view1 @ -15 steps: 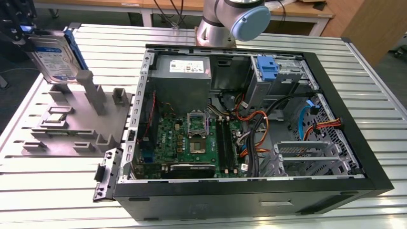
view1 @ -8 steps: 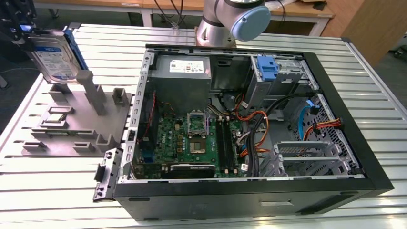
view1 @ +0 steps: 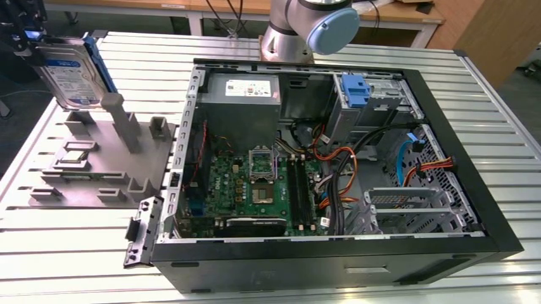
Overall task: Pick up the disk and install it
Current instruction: 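Pick up the disk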
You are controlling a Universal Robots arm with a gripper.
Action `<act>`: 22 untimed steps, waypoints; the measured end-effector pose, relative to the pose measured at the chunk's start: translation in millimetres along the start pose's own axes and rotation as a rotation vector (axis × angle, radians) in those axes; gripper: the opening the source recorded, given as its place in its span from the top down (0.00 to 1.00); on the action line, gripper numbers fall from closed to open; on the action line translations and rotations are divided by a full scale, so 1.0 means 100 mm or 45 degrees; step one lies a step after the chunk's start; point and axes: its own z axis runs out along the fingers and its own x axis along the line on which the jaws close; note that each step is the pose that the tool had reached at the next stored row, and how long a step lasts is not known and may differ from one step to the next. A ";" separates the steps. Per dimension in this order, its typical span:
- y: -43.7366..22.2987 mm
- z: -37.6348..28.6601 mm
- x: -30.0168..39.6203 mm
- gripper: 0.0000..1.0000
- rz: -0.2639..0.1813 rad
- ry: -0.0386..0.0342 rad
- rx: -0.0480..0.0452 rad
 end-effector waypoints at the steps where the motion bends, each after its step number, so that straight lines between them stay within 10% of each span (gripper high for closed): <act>1: 0.000 -0.003 0.000 0.63 0.000 0.0001 0.000; 22: 0.001 -0.058 -0.003 0.63 0.000 0.0000 0.000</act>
